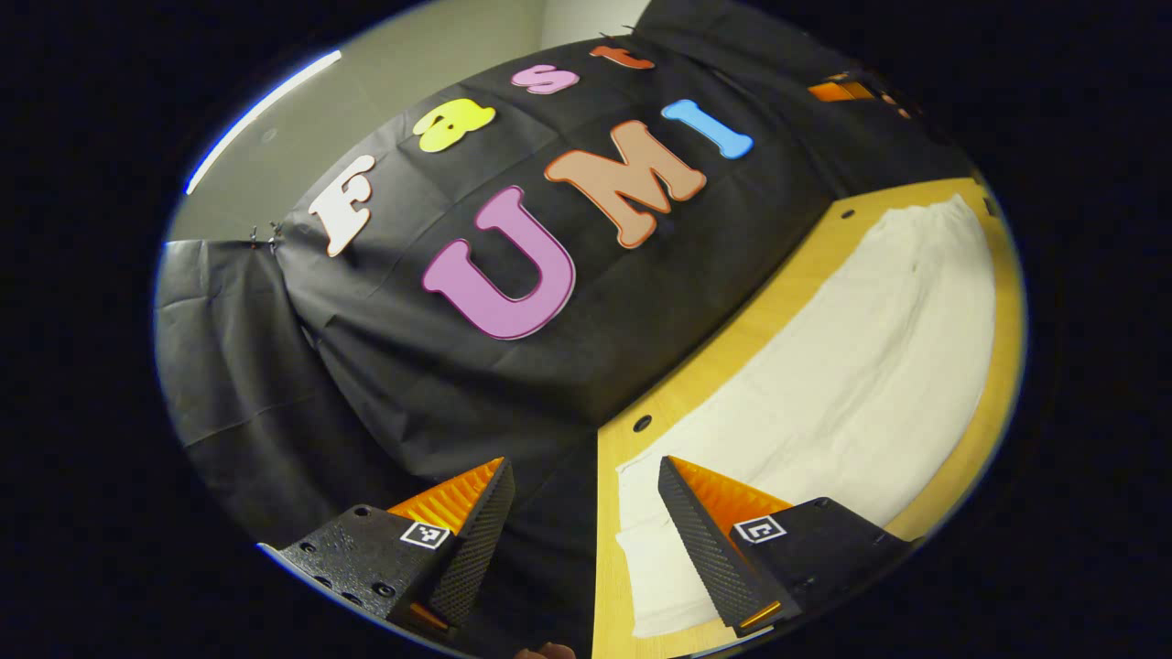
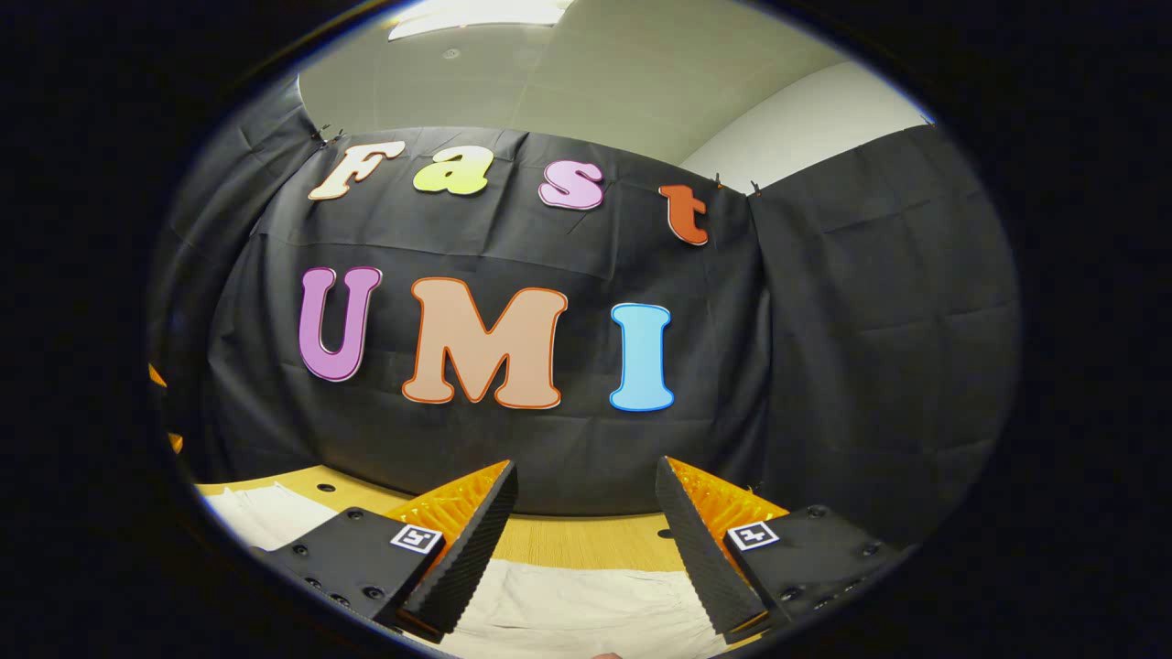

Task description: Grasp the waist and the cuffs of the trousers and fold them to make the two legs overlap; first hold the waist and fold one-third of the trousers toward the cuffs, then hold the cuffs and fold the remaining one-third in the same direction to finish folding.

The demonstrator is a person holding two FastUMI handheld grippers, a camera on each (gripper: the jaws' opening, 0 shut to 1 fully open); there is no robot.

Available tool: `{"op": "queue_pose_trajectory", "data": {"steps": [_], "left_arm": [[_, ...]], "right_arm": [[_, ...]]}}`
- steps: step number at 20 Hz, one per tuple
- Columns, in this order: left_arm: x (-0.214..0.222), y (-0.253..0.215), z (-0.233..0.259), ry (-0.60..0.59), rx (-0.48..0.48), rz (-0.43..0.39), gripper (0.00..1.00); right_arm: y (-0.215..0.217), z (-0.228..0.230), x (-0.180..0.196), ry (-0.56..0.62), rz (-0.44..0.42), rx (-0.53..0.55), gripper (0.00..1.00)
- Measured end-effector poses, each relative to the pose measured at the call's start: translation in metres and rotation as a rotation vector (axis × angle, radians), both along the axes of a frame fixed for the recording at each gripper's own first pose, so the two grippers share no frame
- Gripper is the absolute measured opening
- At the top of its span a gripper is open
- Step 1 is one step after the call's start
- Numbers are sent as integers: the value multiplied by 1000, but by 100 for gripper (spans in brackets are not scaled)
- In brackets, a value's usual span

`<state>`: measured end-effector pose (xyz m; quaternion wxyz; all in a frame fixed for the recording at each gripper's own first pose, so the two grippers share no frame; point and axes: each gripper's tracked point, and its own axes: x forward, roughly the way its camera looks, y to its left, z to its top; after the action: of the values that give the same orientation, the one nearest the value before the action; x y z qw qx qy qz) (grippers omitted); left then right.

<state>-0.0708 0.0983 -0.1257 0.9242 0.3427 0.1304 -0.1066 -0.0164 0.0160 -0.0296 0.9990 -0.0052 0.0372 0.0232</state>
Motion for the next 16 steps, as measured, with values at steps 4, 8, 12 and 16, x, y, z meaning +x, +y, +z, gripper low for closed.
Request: {"op": "queue_pose_trajectory", "data": {"steps": [4,8,12,16], "left_arm": [[-26,0,-56,127,120,-99,96],[-50,8,-112,290,202,-181,97],[-66,11,-144,378,322,-273,97],[-83,14,-173,468,385,-353,100]], "right_arm": [[3,-10,-4,17,9,-23,97],[2,-18,-8,29,10,-60,97],[-1,-36,-12,72,17,-74,97],[-12,-48,-16,97,9,-107,97]]}}
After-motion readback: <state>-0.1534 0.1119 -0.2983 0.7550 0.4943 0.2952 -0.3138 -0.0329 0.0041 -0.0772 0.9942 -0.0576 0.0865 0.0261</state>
